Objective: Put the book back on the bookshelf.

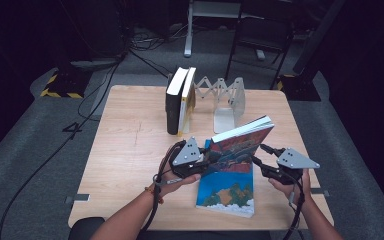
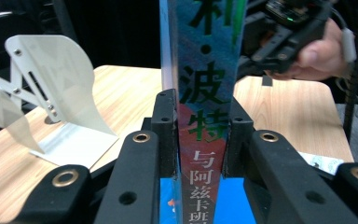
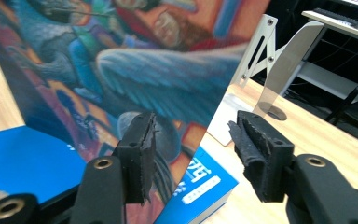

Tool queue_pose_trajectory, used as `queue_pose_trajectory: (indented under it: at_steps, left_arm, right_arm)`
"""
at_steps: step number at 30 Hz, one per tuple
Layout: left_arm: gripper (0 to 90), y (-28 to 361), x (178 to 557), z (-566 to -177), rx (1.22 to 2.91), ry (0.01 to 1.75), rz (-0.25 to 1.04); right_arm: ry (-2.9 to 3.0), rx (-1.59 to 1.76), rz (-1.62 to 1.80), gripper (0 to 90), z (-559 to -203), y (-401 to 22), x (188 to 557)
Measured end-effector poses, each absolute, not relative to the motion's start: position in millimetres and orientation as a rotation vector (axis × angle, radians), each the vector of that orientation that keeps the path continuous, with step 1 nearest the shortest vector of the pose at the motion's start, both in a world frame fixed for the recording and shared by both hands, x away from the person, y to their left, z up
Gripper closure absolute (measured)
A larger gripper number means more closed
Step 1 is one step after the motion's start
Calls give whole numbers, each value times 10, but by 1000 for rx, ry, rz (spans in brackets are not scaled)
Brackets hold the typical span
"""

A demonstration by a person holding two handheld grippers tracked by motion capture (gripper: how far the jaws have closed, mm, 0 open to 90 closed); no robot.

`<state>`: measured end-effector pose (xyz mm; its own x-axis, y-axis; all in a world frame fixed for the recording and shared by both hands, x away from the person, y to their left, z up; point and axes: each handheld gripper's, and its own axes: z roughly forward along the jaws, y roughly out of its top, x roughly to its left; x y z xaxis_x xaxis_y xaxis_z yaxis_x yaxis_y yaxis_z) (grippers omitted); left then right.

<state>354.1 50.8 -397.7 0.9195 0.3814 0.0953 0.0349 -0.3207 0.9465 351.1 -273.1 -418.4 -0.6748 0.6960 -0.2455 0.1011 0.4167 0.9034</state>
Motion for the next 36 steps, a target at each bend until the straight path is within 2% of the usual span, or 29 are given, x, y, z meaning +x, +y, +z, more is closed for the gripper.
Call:
queue_pose_trajectory:
  at_steps: [6,15,25,32,34,36]
  left_arm:
    - [655,411,3541,-3970,1882,285,366]
    - [635,288,3570,-3814,1812,269,358]
    - [653,244,3675,-3585,1762,288,375]
    - [594,204,3720,-3475,1781,285,369]
    - [601,190,3735,-3463,1797,278,377]
    - [682,187,3741,-3459,1802,279,382]
  right_arm:
    - [2106,643,1312,422,-4117,-2627,3593]
    - [2093,672,1305,435,-4129,-2593,3606]
    - [2098,692,1281,435,-4105,-2538,3638]
    - [2099,693,1286,430,-4104,-2538,3644]
    - [2098,694,1282,425,-4104,-2530,3644]
    - [2100,692,1280,411,-4103,-2521,3647]
